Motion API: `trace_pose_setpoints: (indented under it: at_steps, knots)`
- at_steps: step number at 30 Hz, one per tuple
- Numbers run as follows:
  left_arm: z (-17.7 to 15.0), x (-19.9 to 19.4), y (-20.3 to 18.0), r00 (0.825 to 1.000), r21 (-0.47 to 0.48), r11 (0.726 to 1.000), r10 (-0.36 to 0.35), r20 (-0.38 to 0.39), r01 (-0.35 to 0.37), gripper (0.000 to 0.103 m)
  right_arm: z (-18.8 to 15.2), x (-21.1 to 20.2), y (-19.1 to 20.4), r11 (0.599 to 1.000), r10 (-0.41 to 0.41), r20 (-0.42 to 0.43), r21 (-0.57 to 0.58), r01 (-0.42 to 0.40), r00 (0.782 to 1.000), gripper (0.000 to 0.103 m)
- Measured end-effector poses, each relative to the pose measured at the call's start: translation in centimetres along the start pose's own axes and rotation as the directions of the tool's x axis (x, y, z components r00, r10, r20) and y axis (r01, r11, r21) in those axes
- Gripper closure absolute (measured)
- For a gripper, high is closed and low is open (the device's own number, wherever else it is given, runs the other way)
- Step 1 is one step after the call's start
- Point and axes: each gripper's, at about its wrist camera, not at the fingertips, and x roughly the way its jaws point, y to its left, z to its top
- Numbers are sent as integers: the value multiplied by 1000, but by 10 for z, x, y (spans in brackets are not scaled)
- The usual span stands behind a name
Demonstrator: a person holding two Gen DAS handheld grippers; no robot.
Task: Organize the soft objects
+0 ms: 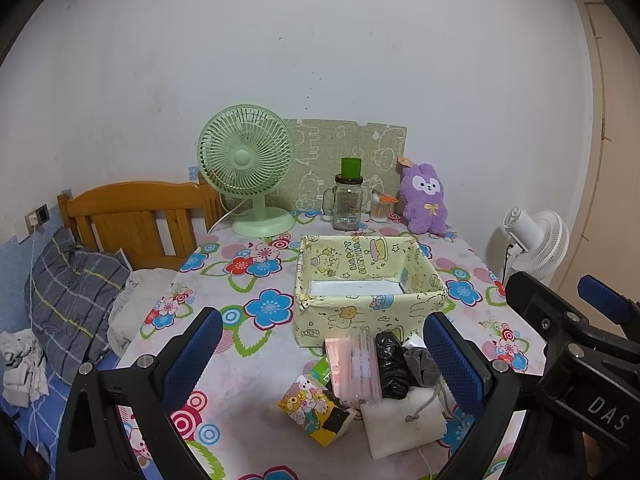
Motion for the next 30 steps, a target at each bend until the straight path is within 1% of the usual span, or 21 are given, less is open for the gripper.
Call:
trace_pose_setpoints:
  at_steps: [9,26,30]
  knots:
    - [-1,-3,0,1000,-2,1000,-3,5,3,2,-1,-1,-1,1000,6,10,9,-6,1000,3]
    - [0,-1,-1,1000,8,1000,17,4,-17,2,-3,-2,-2,1000,-27,24,8,27,999,3]
    - [0,-1,-1,1000,8,1000,15,4,-15,4,-3,-2,-2,1000,-28,23,9,28,999,3]
